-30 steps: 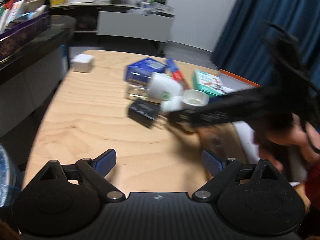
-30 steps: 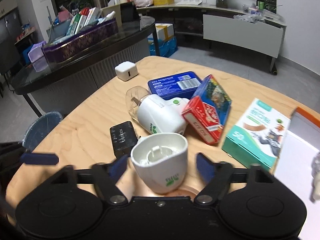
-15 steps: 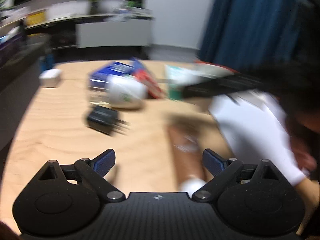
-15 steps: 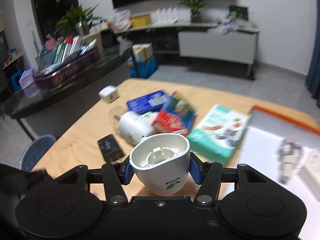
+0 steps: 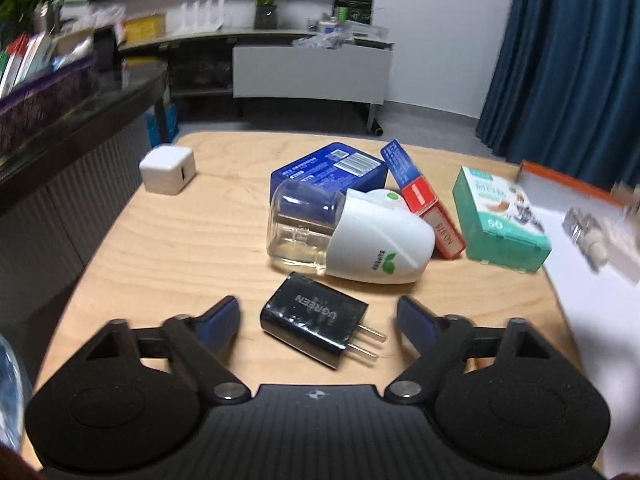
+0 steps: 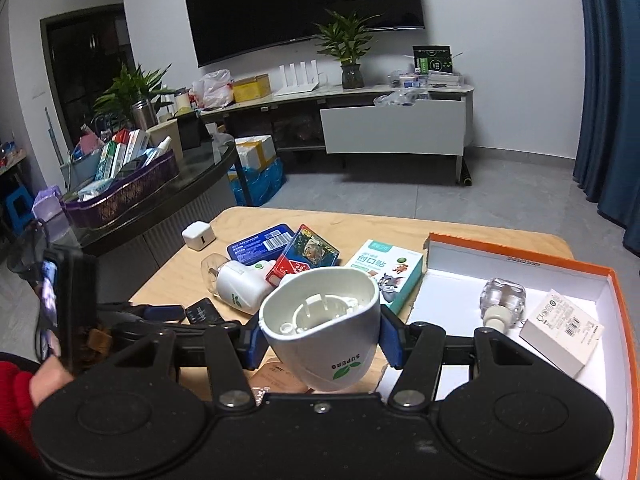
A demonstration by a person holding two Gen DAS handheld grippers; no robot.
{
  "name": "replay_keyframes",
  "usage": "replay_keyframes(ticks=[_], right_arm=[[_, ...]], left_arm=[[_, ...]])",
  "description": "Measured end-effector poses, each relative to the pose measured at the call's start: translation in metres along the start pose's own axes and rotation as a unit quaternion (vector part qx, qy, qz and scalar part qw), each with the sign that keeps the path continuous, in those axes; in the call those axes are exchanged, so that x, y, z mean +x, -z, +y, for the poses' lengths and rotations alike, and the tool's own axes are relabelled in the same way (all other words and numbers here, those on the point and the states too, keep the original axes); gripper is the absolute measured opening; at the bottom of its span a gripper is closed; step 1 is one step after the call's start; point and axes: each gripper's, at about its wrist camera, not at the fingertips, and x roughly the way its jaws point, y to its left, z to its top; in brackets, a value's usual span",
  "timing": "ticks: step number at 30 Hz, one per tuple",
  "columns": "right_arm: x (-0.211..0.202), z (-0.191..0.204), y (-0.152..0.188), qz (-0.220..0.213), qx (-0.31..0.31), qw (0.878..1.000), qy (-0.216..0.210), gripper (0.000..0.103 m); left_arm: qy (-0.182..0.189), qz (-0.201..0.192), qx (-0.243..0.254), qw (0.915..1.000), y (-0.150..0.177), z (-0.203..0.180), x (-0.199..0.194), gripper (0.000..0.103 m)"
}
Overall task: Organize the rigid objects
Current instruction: 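Grasp the black charger with the left tool while the right tool grasps the white diffuser, then carry the black charger over the open white box with the left tool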
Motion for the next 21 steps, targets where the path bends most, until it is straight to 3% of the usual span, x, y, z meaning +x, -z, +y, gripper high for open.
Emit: replay_keyframes(ticks=[1,3,4,11,21], right_arm=[[-0.001,-0.002,0.001,-0.001,0.005,1.0,0.002,0.066],[-0.002,-0.005,0.002,-0.003,0.016,1.0,0.001,0.066],[-0.003,-0.007,0.003,-0.004,0.019,1.0,0.003,0.066],[-0.013,-0.016,0.007,-0.012,0.032,0.999,0.02,0.066],[-0.045,-0.036,0.01,-0.041,0.058,0.996,0.06,0.066]], left_arm=[[0.007,-0.004,0.012,0.9999,0.002,-0.001,-0.003,0.064],[0.015,-0.002,0.018,0.9997,0.003,-0.001,-0.007,0.064],[0.017,-0.004,0.019,0.9997,0.005,0.001,-0.01,0.056],[0.022,-0.013,0.016,0.9995,0.009,0.003,-0.029,0.056],[0.081,-0.049,0.015,0.9954,-0.011,-0.031,-0.063,0.056]])
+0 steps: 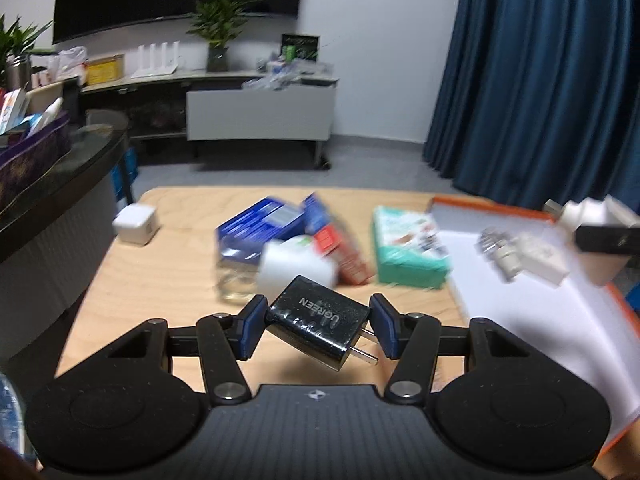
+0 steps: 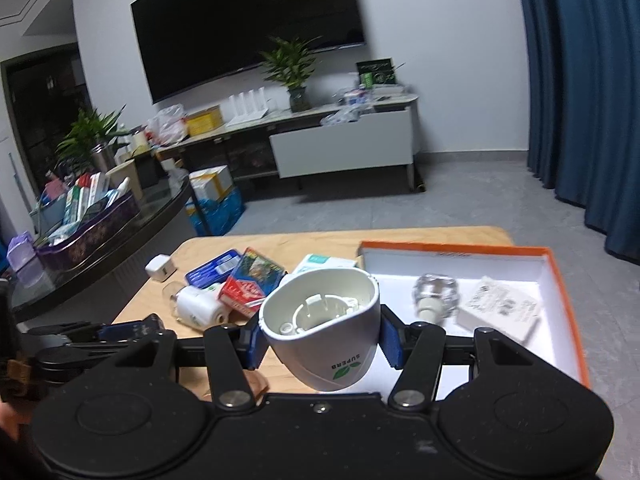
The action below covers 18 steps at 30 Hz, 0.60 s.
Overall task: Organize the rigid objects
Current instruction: 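Carry the black charger over the open white box with the left tool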
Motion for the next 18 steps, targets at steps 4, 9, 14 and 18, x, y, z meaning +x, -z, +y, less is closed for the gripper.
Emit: replay_keyframes(ticks=[4,9,14,18], right_arm=[[-0.017,-0.015,0.001,-0.014,0.007,0.999,0.035,0.066],[-0.039,-0.036,0.002,-0.027,0.019,0.996,0.086,0.066],[-0.06,-0.056,0.004,-0.038,0.035,0.99,0.128,0.066],[-0.07,-0.07,0.008,-0.046,0.051,0.988,0.14,0.066]], left_arm=[[0.044,0.001,0.0,0.999,-0.011,-0.031,-0.005,0.056],[0.093,0.009,0.023,0.9954,-0.021,-0.079,0.003,0.056],[0.125,0.016,0.047,0.9909,-0.032,-0.117,0.013,0.056],[0.129,0.011,0.064,0.9895,-0.036,-0.138,0.02,0.056]])
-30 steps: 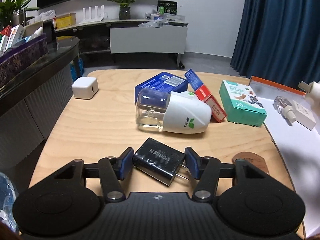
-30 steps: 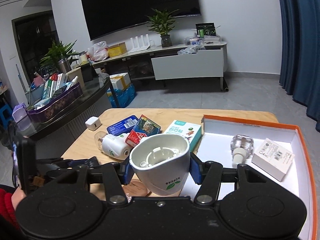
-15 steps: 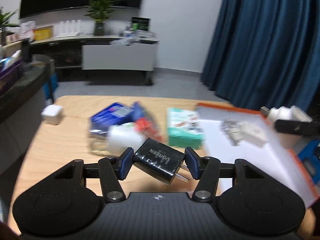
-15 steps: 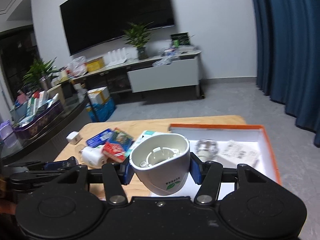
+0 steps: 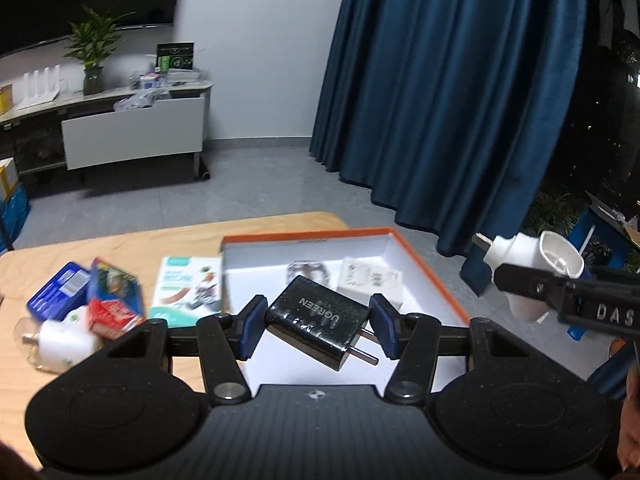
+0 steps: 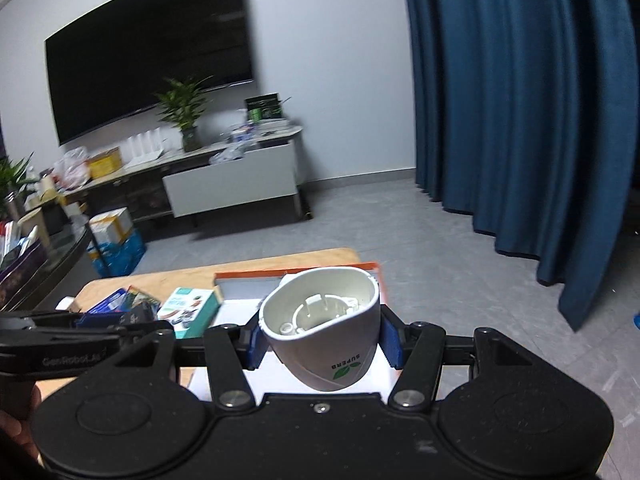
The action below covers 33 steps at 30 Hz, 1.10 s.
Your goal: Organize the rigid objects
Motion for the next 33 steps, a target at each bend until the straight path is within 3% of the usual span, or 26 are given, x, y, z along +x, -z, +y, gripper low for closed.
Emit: replay_keyframes(ticks=[12,33], right_arm=[[0.007,-0.003,0.008,0.013,0.001,1.0,-0.018,0.067],[0.014,0.008,0.005,0.021,-0.012,1.0,-0.011,0.066]], left_arm=[[-0.028,0.023,0.002,0.9993,0.005,-0.012,0.009,0.056],[-0.033,0.026,-0.015,0.999,0.007,-0.009,0.003,0.056]])
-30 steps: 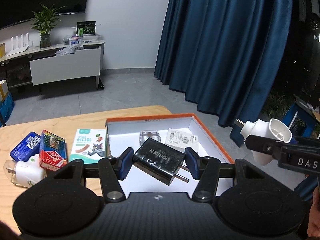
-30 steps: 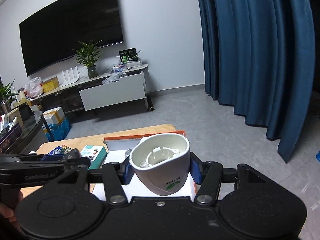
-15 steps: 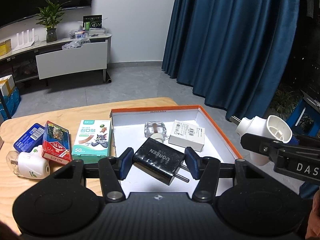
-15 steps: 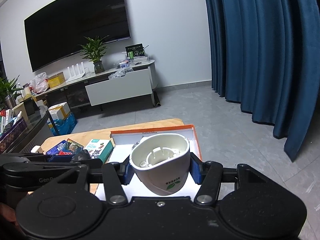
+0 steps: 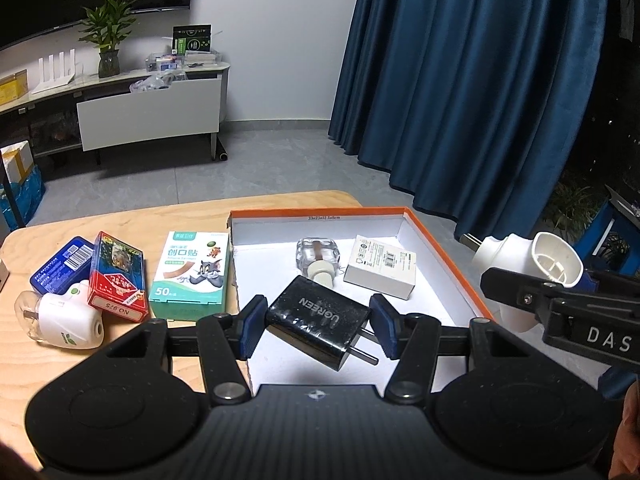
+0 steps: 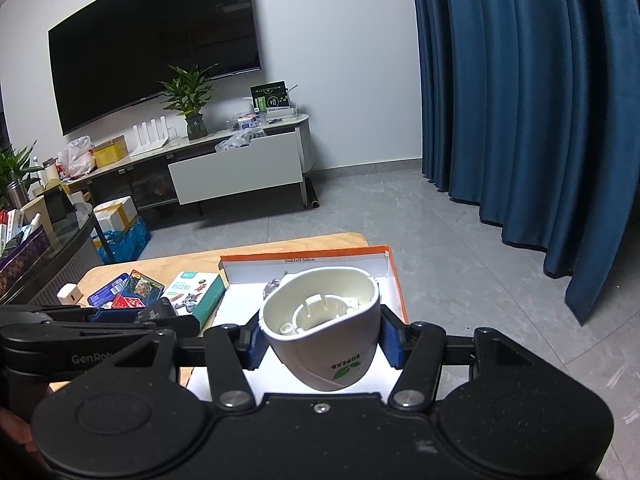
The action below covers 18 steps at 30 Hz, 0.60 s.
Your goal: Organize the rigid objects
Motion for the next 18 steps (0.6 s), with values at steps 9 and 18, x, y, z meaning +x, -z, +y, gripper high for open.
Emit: replay_keyframes(ticks=[9,18], right_arm=[[0.0028,0.0009,-0.0007,0.004,-0.001,1.0,0.0,0.066],[0.0033,0.0016,-0.0008,0.004,-0.001,1.0,0.0,0.066]], left_arm=[[0.003,0.005,-0.006,1.0,0.0028,0.0015,0.0026,0.056],[0.0,0.006,-0.009,0.9999,0.0037,0.0038,0.0023,0.056]])
